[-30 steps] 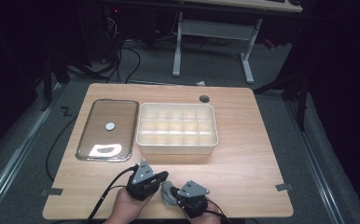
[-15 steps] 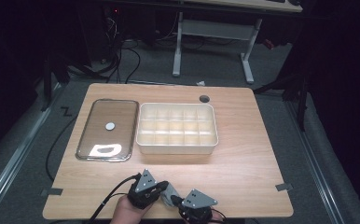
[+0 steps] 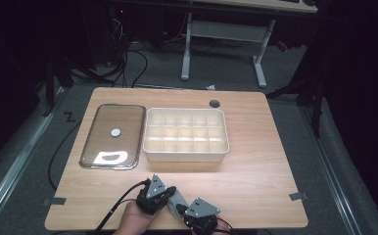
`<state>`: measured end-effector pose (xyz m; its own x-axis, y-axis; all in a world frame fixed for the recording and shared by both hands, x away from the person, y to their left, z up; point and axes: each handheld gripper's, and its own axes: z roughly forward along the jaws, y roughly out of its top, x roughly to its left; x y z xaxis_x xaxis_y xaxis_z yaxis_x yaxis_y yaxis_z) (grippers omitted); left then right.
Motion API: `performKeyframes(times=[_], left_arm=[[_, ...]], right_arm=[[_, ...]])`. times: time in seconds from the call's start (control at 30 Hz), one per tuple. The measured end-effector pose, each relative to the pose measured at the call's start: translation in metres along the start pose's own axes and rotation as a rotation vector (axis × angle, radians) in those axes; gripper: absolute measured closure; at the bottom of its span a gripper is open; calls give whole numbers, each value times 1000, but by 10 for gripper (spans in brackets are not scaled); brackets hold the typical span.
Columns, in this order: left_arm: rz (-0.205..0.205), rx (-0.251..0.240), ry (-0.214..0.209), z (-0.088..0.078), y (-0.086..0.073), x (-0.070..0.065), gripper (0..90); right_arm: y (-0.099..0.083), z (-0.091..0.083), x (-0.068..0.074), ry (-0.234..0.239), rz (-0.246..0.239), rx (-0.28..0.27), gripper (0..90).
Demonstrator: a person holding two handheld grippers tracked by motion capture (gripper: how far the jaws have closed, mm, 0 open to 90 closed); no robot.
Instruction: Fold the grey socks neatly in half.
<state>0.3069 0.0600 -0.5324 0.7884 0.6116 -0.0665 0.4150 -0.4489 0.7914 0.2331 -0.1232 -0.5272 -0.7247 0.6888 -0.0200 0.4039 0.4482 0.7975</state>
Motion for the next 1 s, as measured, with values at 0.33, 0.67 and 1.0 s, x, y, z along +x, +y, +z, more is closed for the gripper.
performKeyframes(times=[0.33,0.67,1.0], left_arm=[[-11,-111,-23,-39,16,-6,887],[-23,-55,-39,-20,-8,-14,900],[-17,-65,-41,-17,-9,-12,900]], right_arm=[[1,3,-2,-23,-12,-8,900],[1,1,-1,-29,7,-7,900],[-3,-2,1,52,33,13,900]])
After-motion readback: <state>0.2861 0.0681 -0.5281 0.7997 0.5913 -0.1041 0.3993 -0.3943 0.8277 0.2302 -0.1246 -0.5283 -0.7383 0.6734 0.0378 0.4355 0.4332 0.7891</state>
